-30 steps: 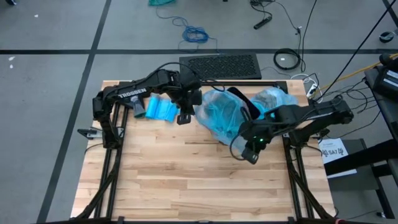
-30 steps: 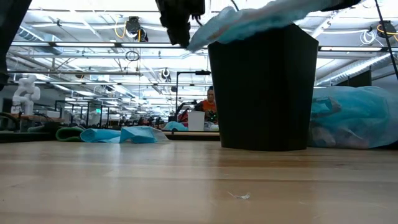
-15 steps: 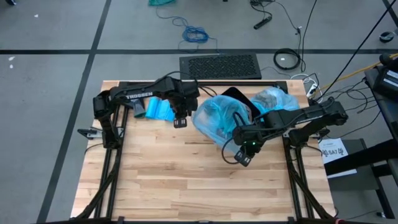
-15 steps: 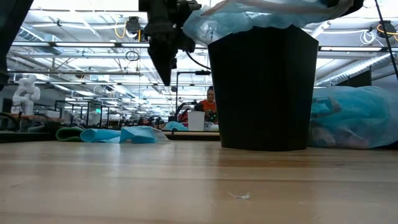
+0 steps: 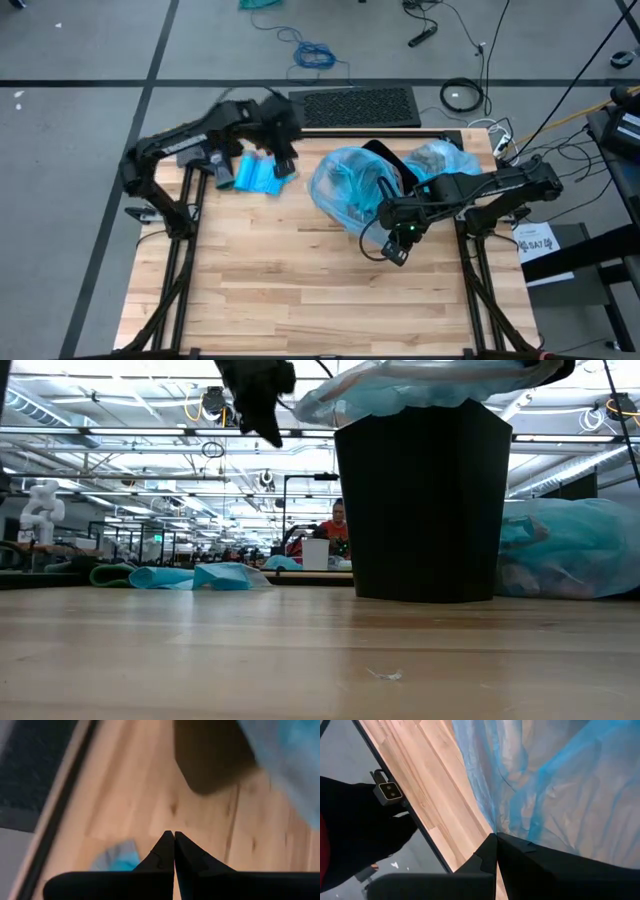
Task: Place trash/remove bag and relplace
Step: Put the blue trash bag into the trash bin
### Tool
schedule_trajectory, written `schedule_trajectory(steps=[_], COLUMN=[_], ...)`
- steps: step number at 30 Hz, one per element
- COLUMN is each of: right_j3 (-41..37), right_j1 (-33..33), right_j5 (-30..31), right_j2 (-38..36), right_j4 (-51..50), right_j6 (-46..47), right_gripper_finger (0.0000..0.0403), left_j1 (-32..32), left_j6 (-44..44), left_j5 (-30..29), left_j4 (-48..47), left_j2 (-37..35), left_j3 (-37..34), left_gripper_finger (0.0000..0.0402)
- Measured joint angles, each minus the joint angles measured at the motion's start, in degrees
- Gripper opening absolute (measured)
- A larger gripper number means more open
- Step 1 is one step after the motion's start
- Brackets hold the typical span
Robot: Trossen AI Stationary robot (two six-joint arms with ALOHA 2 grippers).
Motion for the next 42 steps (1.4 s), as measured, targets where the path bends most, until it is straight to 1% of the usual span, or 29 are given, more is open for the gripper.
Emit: schedule_trajectory(steps=[4, 8, 11, 15, 17, 20, 22, 23, 26, 27, 30, 32, 35, 38, 42], right_j3=[0.0, 0.0, 0.0, 0.0, 0.0, 0.0, 0.0, 0.0, 0.0, 0.0, 0.0, 0.0, 0.0, 0.0, 0.0], right_j1=[-0.78, -1.44, -1.56, -1.56, -1.56, -1.56, -1.47, -1.29, -0.68, -0.42, 0.55, 1.23, 1.86, 1.94, 1.9], right_j5=[-0.19, 0.11, 3.46, 8.6, 8.78, 8.61, 8.57, 8.57, 8.57, 8.59, 8.55, 8.55, 8.28, 8.04, 8.48], right_j2=[-0.28, -1.01, -2.09, -3.35, -3.72, -3.91, -3.9, -3.89, -3.89, -3.89, -3.89, -3.89, -4.23, -5.14, -6.59], right_j4=[-1.03, -2.09, -2.13, -2.69, -3.09, -3.82, -4.84, -5.15, -5.19, -5.18, -5.16, -5.0, -3.18, -0.55, 1.13], right_j6=[-1.63, -6.75, -9.77, -11.38, -12.12, -12.64, -12.79, -12.94, -13.28, -13.4, -13.49, -13.47, -11.62, -10.19, -9.44], right_gripper_finger=[0.0, 0.0, 0.0, 0.0, 0.0002, 0.002, 0.0039, 0.0051, 0.0089, 0.0103, 0.0139, 0.0159, 0.0182, 0.0191, 0.0189], left_j1=[0.85, 0.69, 0.0, -2.94, -5.24, -10.75, -16.19, -19.35, -29.57, -32.83, -39.54, -41.94, -42.85, -41.53, -38.92], left_j6=[-3.11, -7.44, -10.78, -16.14, -18.83, -22.2, -24.56, -25.89, -30.54, -31.93, -35.05, -35.98, -35.88, -34.15, -27.98], left_j5=[-0.4, -0.44, -0.78, -0.81, -1.79, -7.62, -12.65, -15.88, -28.55, -31.85, -38.93, -40.95, -41.15, -41.14, -41.13], left_j4=[5.4, 9.97, 10.14, 9.8, 9.95, 9.97, 10.26, 10.17, 10.25, 10.42, 12.97, 15.63, 17.85, 19.83, 19.49], left_j2=[-3.39, -6.57, -8.53, -10.63, -12.25, -14.89, -16.65, -17.25, -18.31, -18.38, -18.38, -18.04, -16.56, -15.64, -15.0], left_j3=[0.0, 0.02, 0.04, 0.02, 0.02, 0.02, -0.59, -1.28, -4.06, -5.25, -8.35, -9.8, -10.21, -10.23, -10.23], left_gripper_finger=[0.0002, 0.0002, 0.0002, 0.0002, 0.0002, 0.0002, 0.0002, 0.0002, 0.0002, 0.0002, 0.0002, 0.0002, 0.0002, 0.0002, 0.0002])
